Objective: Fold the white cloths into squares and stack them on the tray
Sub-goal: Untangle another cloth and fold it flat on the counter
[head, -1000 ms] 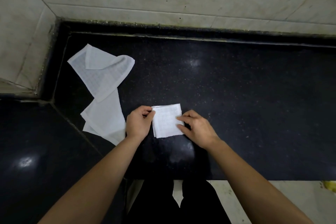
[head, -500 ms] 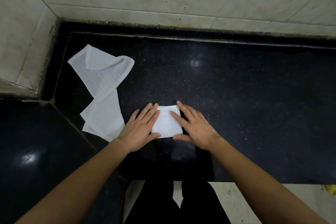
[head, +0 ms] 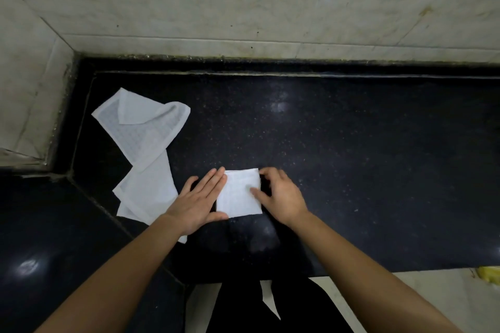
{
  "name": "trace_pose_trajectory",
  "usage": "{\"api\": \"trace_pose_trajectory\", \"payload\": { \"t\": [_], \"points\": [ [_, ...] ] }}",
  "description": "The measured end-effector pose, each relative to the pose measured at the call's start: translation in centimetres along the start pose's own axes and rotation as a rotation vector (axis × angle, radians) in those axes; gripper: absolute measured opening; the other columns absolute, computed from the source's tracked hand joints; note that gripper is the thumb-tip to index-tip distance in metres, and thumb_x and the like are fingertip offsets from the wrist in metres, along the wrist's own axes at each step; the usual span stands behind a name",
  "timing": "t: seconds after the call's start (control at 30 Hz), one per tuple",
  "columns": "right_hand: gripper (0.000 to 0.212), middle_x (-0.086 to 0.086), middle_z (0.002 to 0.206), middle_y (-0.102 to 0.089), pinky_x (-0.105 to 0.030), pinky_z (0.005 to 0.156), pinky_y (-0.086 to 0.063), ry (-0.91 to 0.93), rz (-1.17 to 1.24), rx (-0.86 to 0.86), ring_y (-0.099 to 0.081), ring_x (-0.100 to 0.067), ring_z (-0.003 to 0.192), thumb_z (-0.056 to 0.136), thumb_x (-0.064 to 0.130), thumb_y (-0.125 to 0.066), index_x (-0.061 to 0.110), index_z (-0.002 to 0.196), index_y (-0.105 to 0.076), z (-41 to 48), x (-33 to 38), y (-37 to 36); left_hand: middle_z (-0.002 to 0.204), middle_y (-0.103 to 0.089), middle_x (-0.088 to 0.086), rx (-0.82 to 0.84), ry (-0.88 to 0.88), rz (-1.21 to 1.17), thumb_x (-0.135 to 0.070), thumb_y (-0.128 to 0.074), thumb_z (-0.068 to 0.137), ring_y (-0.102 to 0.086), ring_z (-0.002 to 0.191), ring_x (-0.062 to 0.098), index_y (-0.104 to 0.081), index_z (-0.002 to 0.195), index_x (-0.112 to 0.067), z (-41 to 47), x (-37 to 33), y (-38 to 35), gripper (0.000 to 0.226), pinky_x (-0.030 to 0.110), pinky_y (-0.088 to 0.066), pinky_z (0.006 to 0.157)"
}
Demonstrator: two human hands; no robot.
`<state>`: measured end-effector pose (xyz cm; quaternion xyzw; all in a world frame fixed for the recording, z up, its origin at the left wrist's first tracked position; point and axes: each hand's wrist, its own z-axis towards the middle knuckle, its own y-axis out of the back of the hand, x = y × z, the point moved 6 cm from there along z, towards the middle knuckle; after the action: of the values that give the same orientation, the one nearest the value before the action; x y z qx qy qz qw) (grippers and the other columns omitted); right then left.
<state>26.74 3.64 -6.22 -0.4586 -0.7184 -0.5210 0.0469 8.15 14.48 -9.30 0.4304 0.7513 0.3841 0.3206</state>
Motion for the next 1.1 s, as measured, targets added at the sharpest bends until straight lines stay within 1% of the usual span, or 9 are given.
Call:
{"api": "trace_pose_trajectory", "payload": {
  "t": [0.1,0.23,0.3,0.43,0.5,0.6,0.73,0.8,1.1],
  "points": [
    [0.051,0.005,0.109,-0.067,-0.027,0.088,-0.049,-0.42,0.366,0.011,-0.063,-0.017,0.108,0.088,0.038,-0.073,0.021,0.132,-0.055,-0.2,-0.6,-1.4,0.158,0.035,-0.002,0.024,0.013,0.014,-0.078,0.007,0.075,0.026,0.148,0.014,0.023,0.153,-0.018,-0.1,-0.1,0.2,0.1,0.044,0.0,0.123],
    [0.035,-0.003,0.105,-0.076,-0.029,0.081,-0.059,-0.607,0.727,0.082,-0.072,-0.019,0.094,0.082,0.022,-0.08,0.012,0.116,-0.074,-0.6,-1.3,-3.2,0.162,0.028,-0.002,0.065,0.1,-0.092,-0.071,-0.02,0.093,0.018,0.151,0.015,0.015,0.156,-0.017,-0.8,-1.1,1.0,0.091,0.043,-0.004,0.125],
    [0.026,-0.005,0.095,-0.078,-0.025,0.067,-0.058,-0.579,0.862,0.154,-0.073,-0.017,0.083,0.083,0.017,-0.08,0.01,0.108,-0.076,-1.6,-0.2,-2.4,0.164,0.019,-0.001,-0.029,0.226,-0.347,-0.063,-0.029,0.099,0.01,0.153,0.014,0.006,0.159,-0.016,-1.6,-1.5,1.8,0.084,0.039,-0.006,0.125],
    [0.016,-0.01,0.094,-0.078,-0.032,0.079,-0.06,-0.448,0.955,0.162,-0.075,-0.021,0.089,0.085,0.016,-0.078,0.012,0.101,-0.077,-3.3,2.4,1.1,0.165,-0.02,0.001,-0.296,0.624,-1.182,-0.05,-0.037,0.103,-0.02,0.151,0.019,-0.017,0.159,-0.02,-4.1,-1.6,3.7,0.066,0.037,-0.019,0.123],
    [0.014,-0.021,0.084,-0.074,-0.033,0.071,-0.054,-0.368,0.945,0.127,-0.069,-0.023,0.077,0.088,0.018,-0.074,0.008,0.095,-0.079,-4.6,3.7,3.2,0.16,-0.033,-0.002,-0.318,0.724,-1.54,-0.051,-0.048,0.1,-0.035,0.145,0.023,-0.031,0.155,-0.024,-4.8,-2.3,3.9,0.063,0.042,-0.028,0.12],
    [0.03,-0.022,0.076,-0.063,-0.032,0.06,-0.045,-0.259,0.955,0.087,-0.056,-0.025,0.067,0.092,0.02,-0.069,-0.01,0.092,-0.07,-6.4,5.4,5.7,0.151,-0.045,0.0,-0.249,0.671,-1.841,-0.048,-0.062,0.093,-0.043,0.138,0.023,-0.039,0.151,-0.021,-4.9,-4.0,5.2,0.068,0.045,-0.039,0.113],
    [0.016,-0.014,0.103,-0.077,-0.039,0.082,-0.057,-0.202,1.1,0.059,-0.072,-0.024,0.088,0.094,0.019,-0.069,0.008,0.106,-0.071,-8.8,5.6,8.3,0.129,-0.065,0.007,-0.104,0.477,-2.068,-0.054,-0.052,0.096,-0.058,0.124,0.023,-0.056,0.133,-0.02,-4.3,-7.6,8.9,0.05,0.046,-0.045,0.106],
    [0.019,-0.012,0.106,-0.077,-0.035,0.082,-0.059,-0.176,1.145,0.042,-0.073,-0.022,0.092,0.096,0.016,-0.066,0.009,0.114,-0.069,-10.2,4.9,9.2,0.122,-0.071,0.012,-0.019,0.38,-2.166,-0.061,-0.04,0.099,-0.065,0.118,0.028,-0.065,0.124,-0.014,-4.2,-9.8,10.8,0.059,0.048,-0.043,0.109],
    [0.031,-0.001,0.114,-0.075,-0.032,0.084,-0.058,-0.195,1.273,-0.189,-0.071,-0.017,0.105,0.096,0.015,-0.064,0.021,0.125,-0.067,-15.9,-2.3,12.0,0.123,-0.069,0.018,0.018,0.191,-2.188,-0.025,-0.045,0.101,-0.067,0.112,0.032,-0.058,0.131,-0.003,-3.4,-17.8,13.7,0.04,0.05,-0.048,0.1]
  ]
}}
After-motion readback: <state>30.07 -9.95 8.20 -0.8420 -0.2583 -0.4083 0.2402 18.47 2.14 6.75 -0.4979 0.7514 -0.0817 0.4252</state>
